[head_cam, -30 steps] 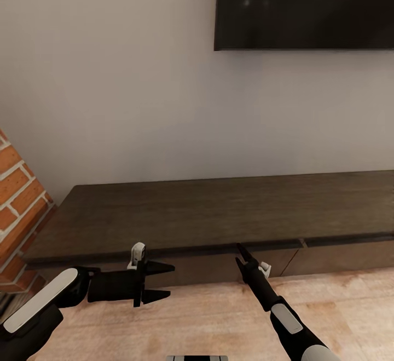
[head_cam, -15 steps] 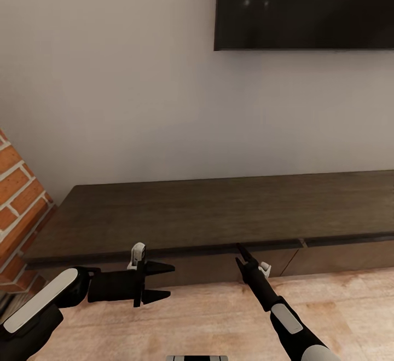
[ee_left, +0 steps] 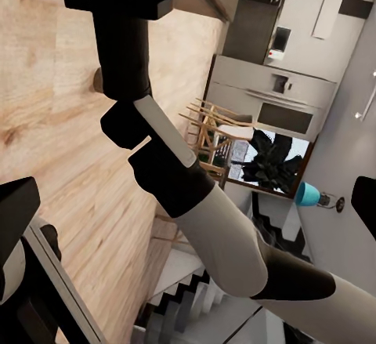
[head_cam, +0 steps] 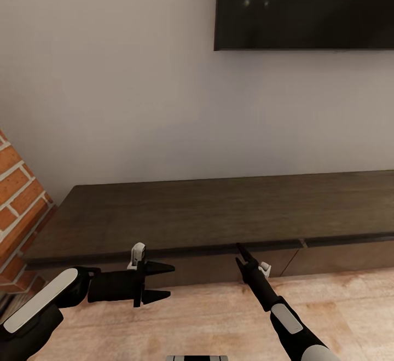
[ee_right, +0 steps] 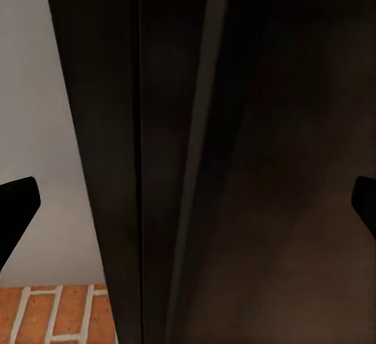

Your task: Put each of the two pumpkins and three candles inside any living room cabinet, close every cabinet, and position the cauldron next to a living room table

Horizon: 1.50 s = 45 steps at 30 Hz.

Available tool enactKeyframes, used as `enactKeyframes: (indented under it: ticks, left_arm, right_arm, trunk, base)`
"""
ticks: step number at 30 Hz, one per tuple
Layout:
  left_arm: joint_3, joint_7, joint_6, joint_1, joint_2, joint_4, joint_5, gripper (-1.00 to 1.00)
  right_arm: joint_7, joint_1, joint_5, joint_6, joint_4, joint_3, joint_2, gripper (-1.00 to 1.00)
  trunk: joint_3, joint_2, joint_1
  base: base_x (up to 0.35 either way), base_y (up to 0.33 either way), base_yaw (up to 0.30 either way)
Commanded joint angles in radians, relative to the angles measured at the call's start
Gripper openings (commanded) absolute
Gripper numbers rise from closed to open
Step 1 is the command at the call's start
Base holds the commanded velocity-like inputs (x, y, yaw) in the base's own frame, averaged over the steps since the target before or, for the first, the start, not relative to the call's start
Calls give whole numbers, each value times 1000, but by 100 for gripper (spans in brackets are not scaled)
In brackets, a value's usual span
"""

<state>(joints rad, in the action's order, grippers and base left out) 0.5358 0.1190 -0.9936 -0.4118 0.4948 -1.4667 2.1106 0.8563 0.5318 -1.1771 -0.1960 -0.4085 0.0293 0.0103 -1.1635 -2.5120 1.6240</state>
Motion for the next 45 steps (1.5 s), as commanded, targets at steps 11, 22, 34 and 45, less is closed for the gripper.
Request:
enactKeyframes:
  ticks: [11,22,34,45]
  left_arm:
    - [1,8,0,-1,1,-1,11,100]
    - [1,9,0,-1,1,-1,11,100]
    - [1,10,0,-1,1,2,11,100]
    - [1,10,0,-1,1,2,11,100]
  right_arm:
    - [3,0,-7,-10,0,3,0,-100]
    - [2,0,-7,-11,3,3,0,-100]
    - [4,0,-7,-6,2,3,2,-100]
    - [12,0,-11,4,0,9,3,-100]
  trunk:
    - [-1,0,0]
    - [-1,0,0]
    - [-1,0,0]
    - [-1,0,0]
  base:
    - [30,0,0]
    - [0,0,0]
    - [0,0,0]
    - [0,0,0]
